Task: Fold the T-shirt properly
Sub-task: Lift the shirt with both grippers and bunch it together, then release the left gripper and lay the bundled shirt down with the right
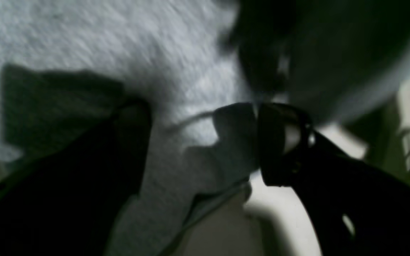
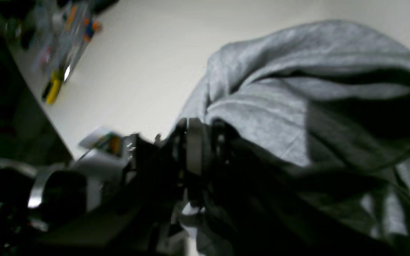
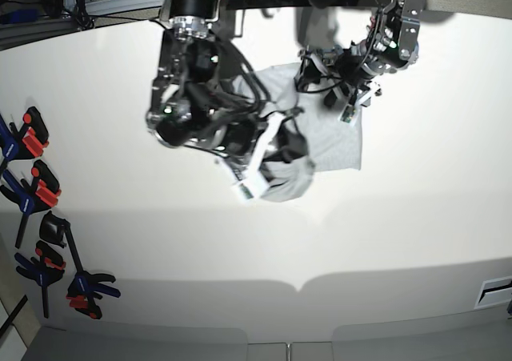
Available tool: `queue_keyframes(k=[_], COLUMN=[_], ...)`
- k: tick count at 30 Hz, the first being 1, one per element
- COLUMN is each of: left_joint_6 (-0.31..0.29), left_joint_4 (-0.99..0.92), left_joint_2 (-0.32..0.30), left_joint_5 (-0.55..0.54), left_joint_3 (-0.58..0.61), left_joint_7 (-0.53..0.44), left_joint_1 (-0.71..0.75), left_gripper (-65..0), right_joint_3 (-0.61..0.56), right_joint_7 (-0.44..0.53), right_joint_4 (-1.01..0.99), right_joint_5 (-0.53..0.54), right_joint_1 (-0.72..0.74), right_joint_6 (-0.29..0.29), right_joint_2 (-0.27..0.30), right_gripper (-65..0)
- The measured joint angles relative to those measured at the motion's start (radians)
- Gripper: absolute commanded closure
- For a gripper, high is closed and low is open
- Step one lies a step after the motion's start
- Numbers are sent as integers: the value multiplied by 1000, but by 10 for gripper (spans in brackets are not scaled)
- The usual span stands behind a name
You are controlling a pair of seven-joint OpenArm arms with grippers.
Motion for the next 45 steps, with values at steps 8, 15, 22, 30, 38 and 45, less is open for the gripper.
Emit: queue_keyframes(k=[8,15,22,30,38,45], left_joint_6=[-6,-66,-63,-66,17,310], left_joint_4=[-55,-61,-5,151,188,188], left_joint_2=[0,1,-10,-132,-264,-251], left_joint_5=[-48,-184,-241,-237,117,341], left_joint_3=[0,-1,-1,3,-21,-159], left_joint_7=[-47,10,219,299,409,289], left_joint_1=[-11,-23,-79,-95,-93,-94], left_gripper=[-436,-436,-436,-436,-436,-436], right_joint_3=[-202,-258,-259,-259,-259,-259], right_joint_7=[79,163,165,168,168,231], right_joint_4=[0,0,0,1,1,1], right_joint_5=[-57,-54,-88,-88,-88,-88], right_joint_1=[-2,-2,-2,-3,-1,-2], right_joint_6=[-68,-89,-90,-93,-93,-93], right_joint_2=[6,6,7,7,7,7], right_gripper=[0,0,0,0,0,0])
